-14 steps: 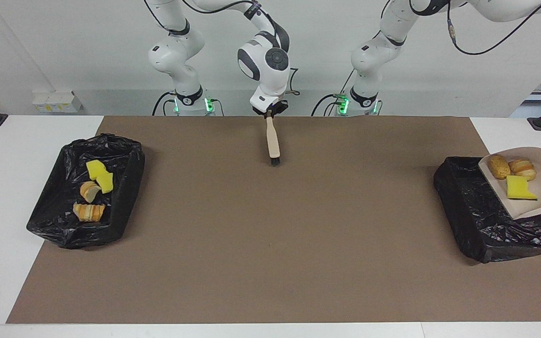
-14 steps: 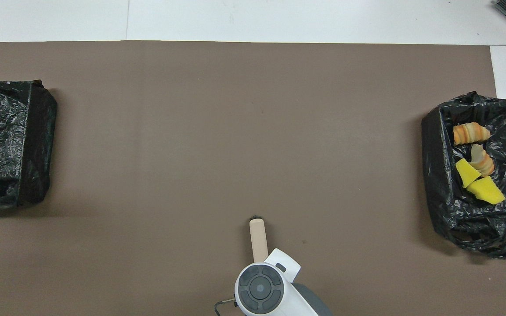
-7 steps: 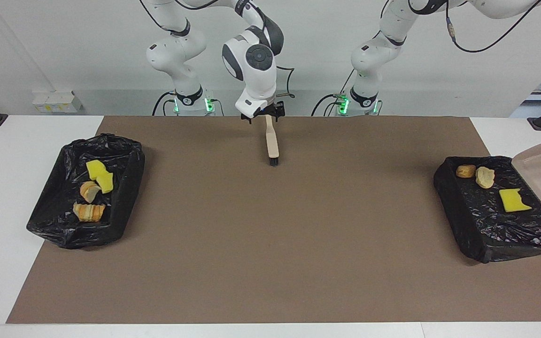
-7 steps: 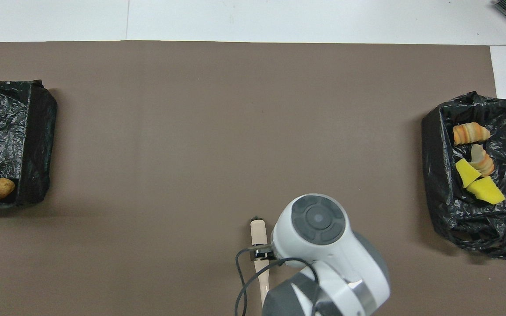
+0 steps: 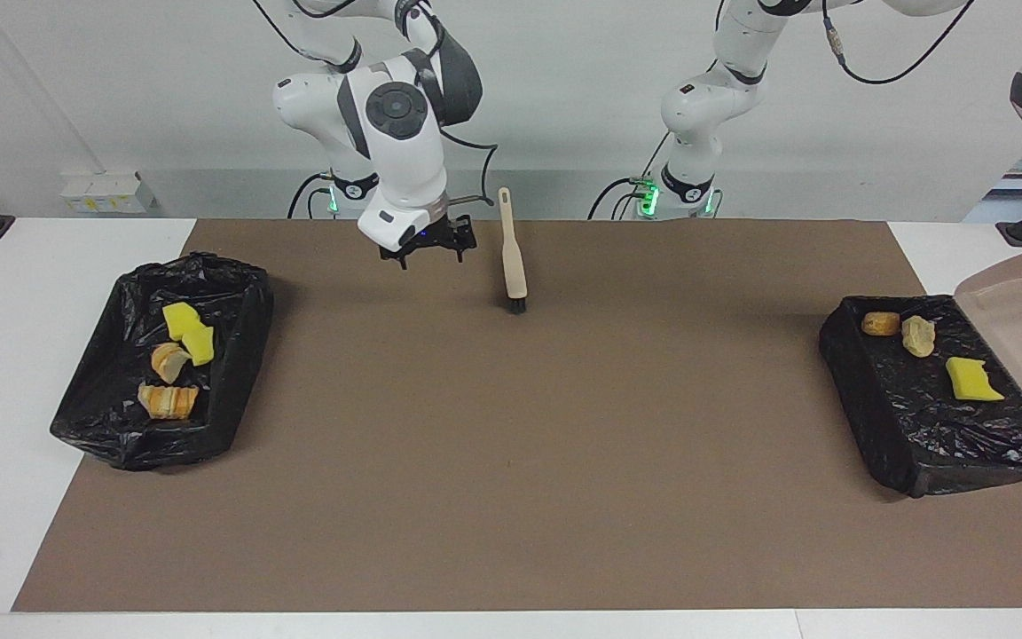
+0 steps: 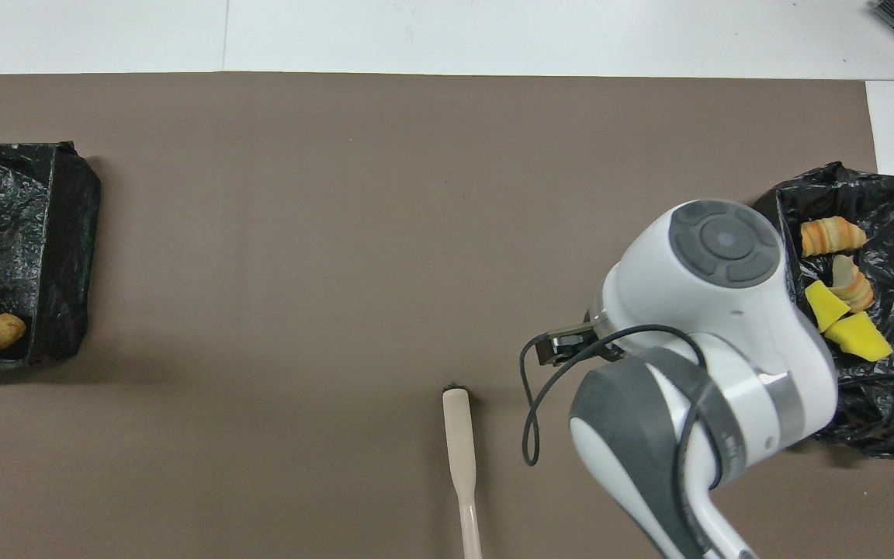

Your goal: Sweep and dump trash in bin

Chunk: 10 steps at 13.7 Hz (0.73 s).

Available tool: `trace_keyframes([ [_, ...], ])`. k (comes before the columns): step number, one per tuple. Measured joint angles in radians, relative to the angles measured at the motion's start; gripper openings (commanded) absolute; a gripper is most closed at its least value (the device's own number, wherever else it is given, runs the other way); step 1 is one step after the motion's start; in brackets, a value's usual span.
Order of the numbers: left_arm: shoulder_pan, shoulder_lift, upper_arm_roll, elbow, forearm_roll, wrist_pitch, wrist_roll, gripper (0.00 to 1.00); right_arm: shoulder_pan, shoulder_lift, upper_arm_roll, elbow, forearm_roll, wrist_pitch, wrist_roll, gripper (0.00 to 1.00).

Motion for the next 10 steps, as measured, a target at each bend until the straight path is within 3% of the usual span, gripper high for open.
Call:
trace_keyframes([
  [5, -0.184, -0.030, -0.005, -0.061, -0.204, -0.157, -0.030, 0.00, -0.280, 0.003, -0.008, 0.016, -0.021, -0.006, -0.241, 1.00],
  [8, -0.300, -0.090, -0.007, -0.203, -0.287, -0.179, -0.163, 0.00, -0.377, 0.005, -0.009, 0.029, -0.021, -0.004, -0.262, 1.00],
  [10, -0.402, -0.129, -0.009, -0.299, -0.359, -0.184, -0.362, 0.00, -0.414, 0.007, -0.009, 0.062, -0.028, 0.000, -0.262, 1.00],
])
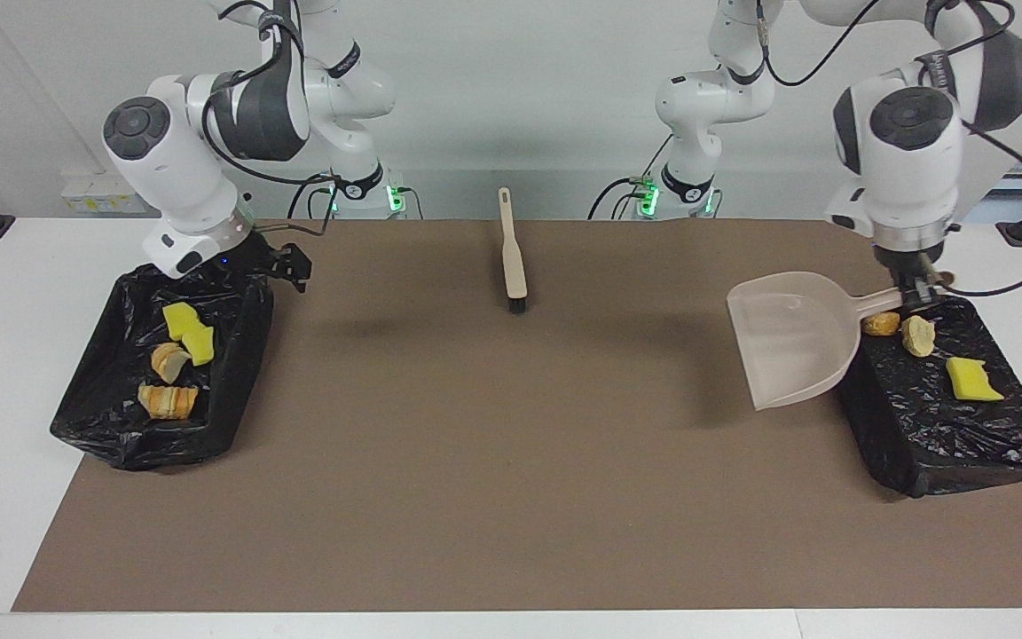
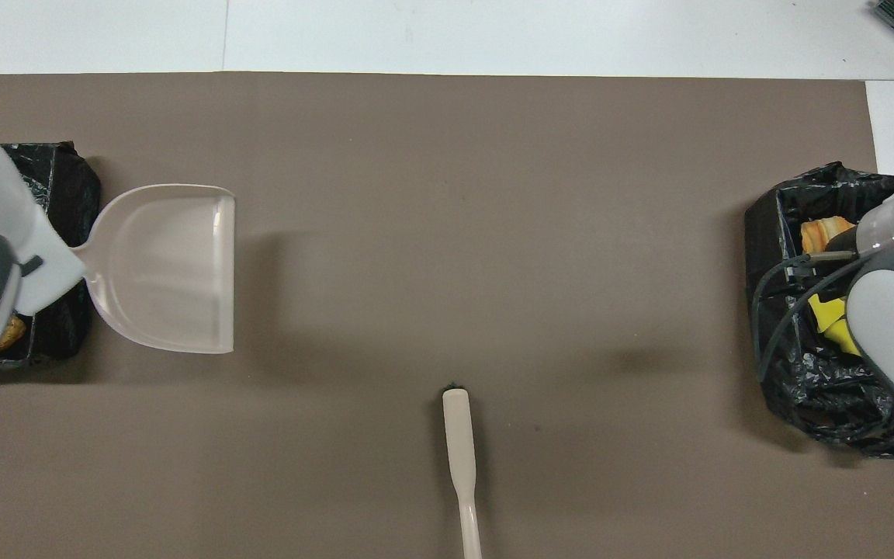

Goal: Sweep and dump trash in bin
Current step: 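Bring the empty dustpan back and set it on the mat with the left gripper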

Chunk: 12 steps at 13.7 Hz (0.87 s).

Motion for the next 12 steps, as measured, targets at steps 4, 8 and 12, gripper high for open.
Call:
trace_keyframes([
  [4, -0.201, 0.001, -0.001, -0.084, -0.162, -0.007, -0.423, 0.00, -0.026, -0.017, 0.021, 0.094, -0.044, -0.065, 0.012, 1.00],
  [8, -0.379, 0.074, -0.002, -0.083, -0.329, 0.031, -0.902, 0.00, -0.096, -0.089, 0.112, 0.119, -0.037, -0.122, 0.158, 1.00],
  [12, -0.448, 0.163, 0.000, -0.013, -0.447, 0.104, -1.256, 0.00, -0.045, -0.085, 0.052, 0.185, -0.035, -0.187, 0.182, 1.00],
])
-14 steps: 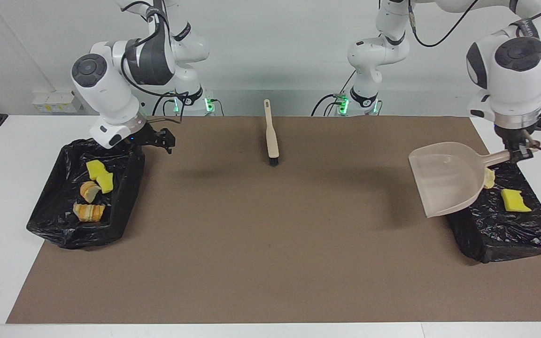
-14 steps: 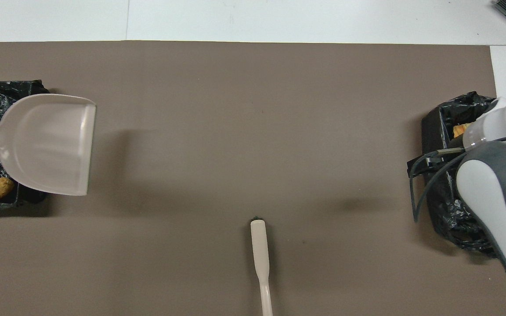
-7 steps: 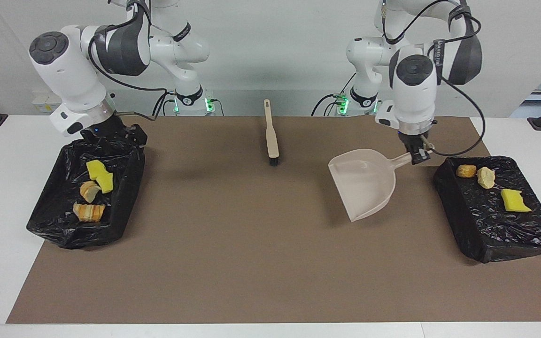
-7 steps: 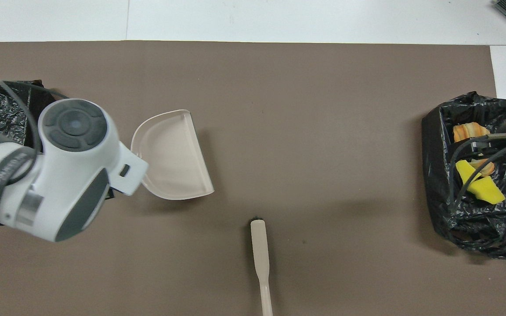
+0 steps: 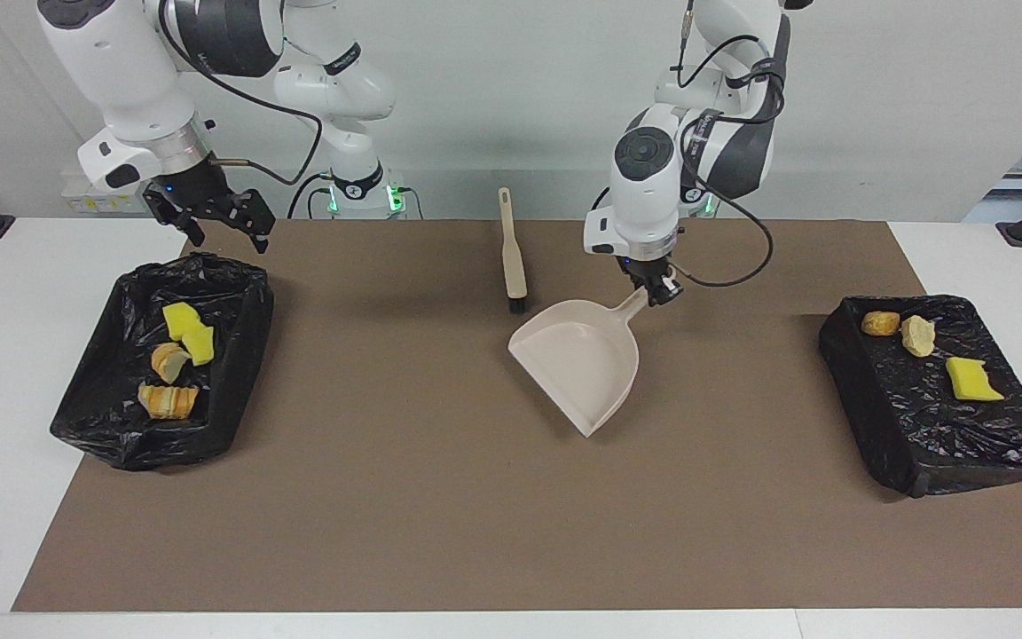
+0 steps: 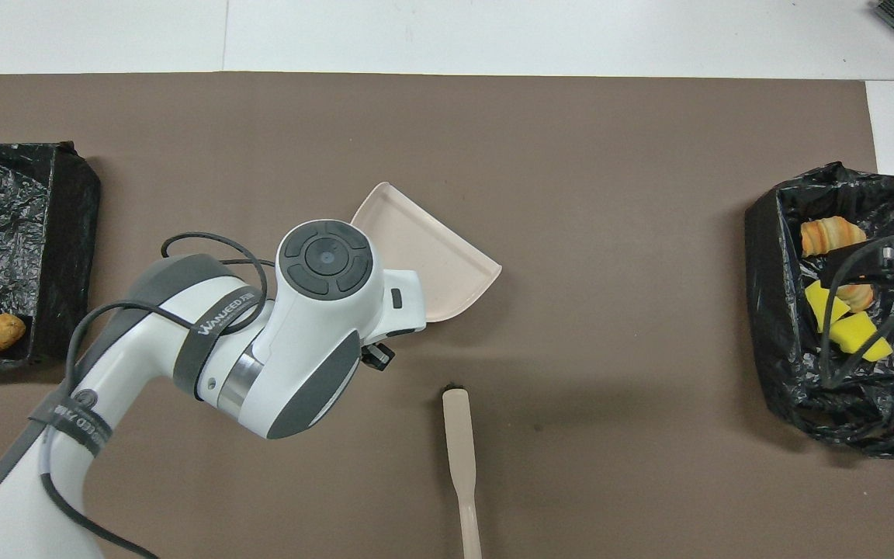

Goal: Sweep and dump trash in bin
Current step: 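Bring the empty dustpan back and set it on the mat with the left gripper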

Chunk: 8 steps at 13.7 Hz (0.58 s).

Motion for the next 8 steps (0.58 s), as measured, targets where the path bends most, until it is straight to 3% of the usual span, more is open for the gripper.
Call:
trace_keyframes([
  [5, -0.029, 0.100, 0.000, 0.077, -0.113, 0.188, -0.396, 0.00, 0.022, 0.050, -0.016, 0.073, 0.013, -0.025, 0.005, 1.00],
  [8, -0.067, 0.182, 0.004, 0.158, -0.121, 0.196, -0.547, 0.00, 0.024, 0.052, -0.015, 0.075, 0.014, -0.025, 0.005, 1.00],
])
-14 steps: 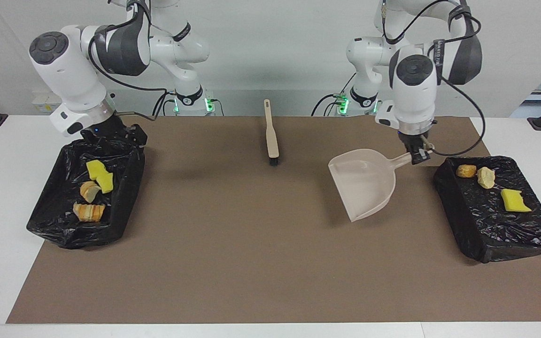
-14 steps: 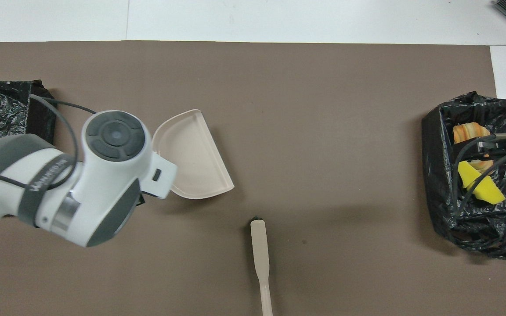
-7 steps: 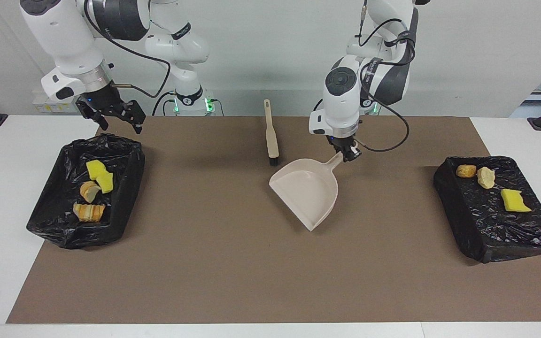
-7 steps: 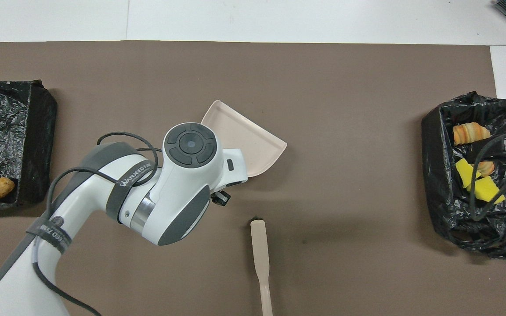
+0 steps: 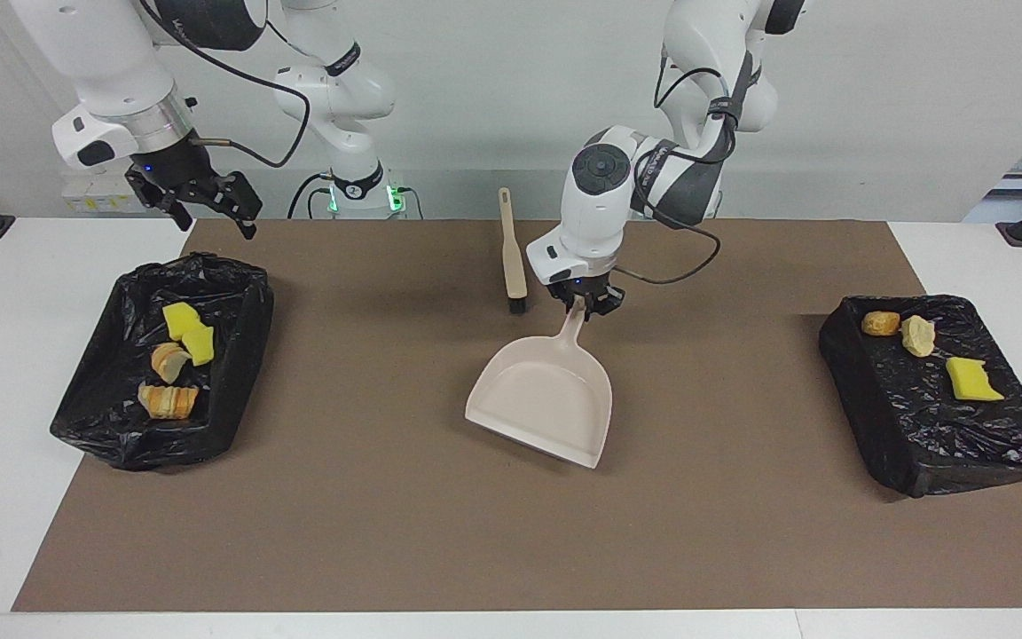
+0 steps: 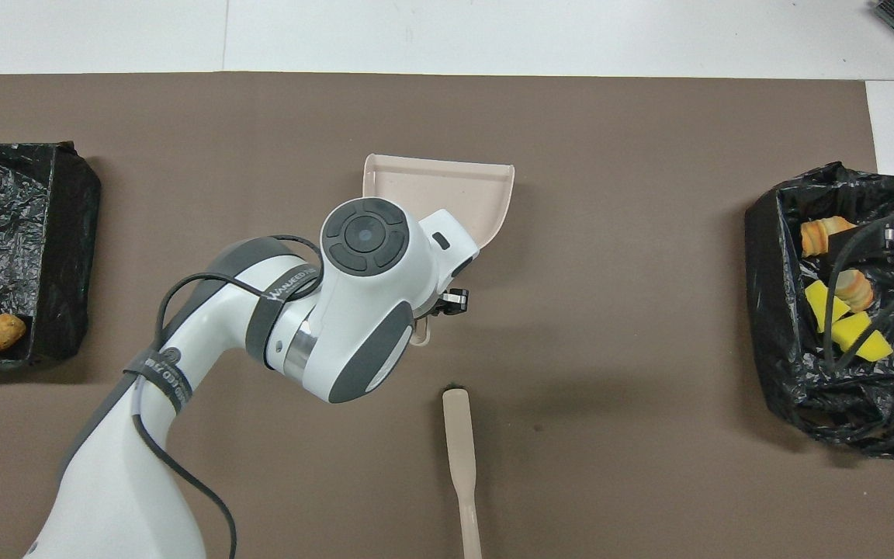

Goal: Sweep and dump trash in bin
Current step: 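Bring the empty dustpan back and set it on the mat with the left gripper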

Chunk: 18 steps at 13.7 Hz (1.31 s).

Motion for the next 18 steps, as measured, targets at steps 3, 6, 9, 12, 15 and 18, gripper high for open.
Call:
trace_keyframes([
  [3, -0.044, 0.075, 0.000, 0.060, 0.049, -0.024, -0.104, 0.33, 0.002, 0.000, 0.019, 0.000, 0.004, 0.000, 0.000, 1.00],
  [6, -0.051, 0.087, 0.004, 0.080, 0.079, -0.082, -0.115, 1.00, 0.008, 0.000, 0.023, 0.000, 0.004, 0.000, 0.000, 1.00],
  [9, -0.047, 0.075, 0.022, 0.095, 0.086, -0.084, -0.115, 1.00, 0.008, 0.000, 0.023, 0.000, 0.003, 0.003, 0.000, 1.00],
  [12, 0.005, 0.025, 0.036, 0.096, 0.093, -0.106, -0.047, 1.00, 0.008, 0.000, 0.023, 0.000, 0.003, 0.025, -0.002, 1.00],
  [15, 0.084, -0.036, 0.043, 0.059, 0.095, -0.136, 0.064, 1.00, 0.009, 0.000, 0.023, 0.000, 0.003, 0.025, -0.003, 1.00],
  [18, 0.180, -0.143, 0.049, -0.056, 0.096, -0.144, 0.231, 1.00, 0.009, 0.000, 0.023, -0.002, 0.003, 0.024, -0.003, 1.00],
])
